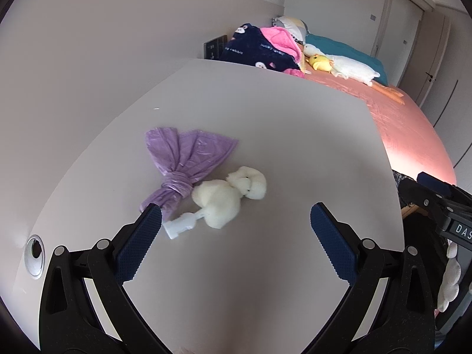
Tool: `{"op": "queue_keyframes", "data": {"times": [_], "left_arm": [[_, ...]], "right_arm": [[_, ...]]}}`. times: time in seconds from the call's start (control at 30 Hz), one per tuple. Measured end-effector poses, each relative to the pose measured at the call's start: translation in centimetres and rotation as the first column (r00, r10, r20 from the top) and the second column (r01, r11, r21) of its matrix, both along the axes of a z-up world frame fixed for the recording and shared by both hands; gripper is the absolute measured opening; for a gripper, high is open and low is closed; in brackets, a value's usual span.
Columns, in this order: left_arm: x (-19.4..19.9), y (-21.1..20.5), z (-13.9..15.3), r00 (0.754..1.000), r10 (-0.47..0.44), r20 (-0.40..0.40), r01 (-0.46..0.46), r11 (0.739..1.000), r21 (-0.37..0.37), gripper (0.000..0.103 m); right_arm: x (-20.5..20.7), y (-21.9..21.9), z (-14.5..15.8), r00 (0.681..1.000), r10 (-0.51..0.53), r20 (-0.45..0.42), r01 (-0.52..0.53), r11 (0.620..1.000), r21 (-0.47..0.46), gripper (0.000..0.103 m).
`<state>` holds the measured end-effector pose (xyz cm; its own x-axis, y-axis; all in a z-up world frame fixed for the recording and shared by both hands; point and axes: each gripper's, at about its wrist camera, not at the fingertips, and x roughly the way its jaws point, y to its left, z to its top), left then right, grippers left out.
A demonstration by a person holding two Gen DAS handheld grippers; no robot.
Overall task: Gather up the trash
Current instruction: 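Move both open tools back over the table toward the purple bag, then grasp the tied purple bag with the left tool while the right tool grasps the white foam pieces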
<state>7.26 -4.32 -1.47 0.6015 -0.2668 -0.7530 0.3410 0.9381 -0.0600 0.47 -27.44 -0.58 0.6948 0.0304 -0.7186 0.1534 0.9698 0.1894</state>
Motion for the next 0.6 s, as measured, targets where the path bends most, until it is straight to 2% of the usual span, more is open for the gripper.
{"op": "queue_keyframes", "data": {"times": [0.17,0.3,0.47,0.6], "left_arm": [[2.1,2.1,-0.6,0.998,0.055,-0.019,-0.055,0.998,0.012,0.088],[3.5,2.9,-1.6,0.996,0.081,-0.05,-0.079,0.996,0.028,0.081],[5.0,3.4,-2.9,0.991,0.11,-0.08,-0.104,0.992,0.075,0.076],[6.0,4.0,-3.4,0.989,0.113,-0.099,-0.108,0.993,0.053,0.072]], "right_arm": [[1.2,1.7,-0.3,0.999,0.041,-0.006,-0.041,0.999,0.0,0.08],[2.1,2.9,-0.6,0.997,0.07,-0.017,-0.07,0.997,-0.009,0.076],[3.0,4.1,-1.0,0.995,0.098,-0.027,-0.098,0.995,-0.013,0.075],[3.4,4.5,-1.3,0.993,0.109,-0.034,-0.11,0.994,-0.012,0.075]]}}
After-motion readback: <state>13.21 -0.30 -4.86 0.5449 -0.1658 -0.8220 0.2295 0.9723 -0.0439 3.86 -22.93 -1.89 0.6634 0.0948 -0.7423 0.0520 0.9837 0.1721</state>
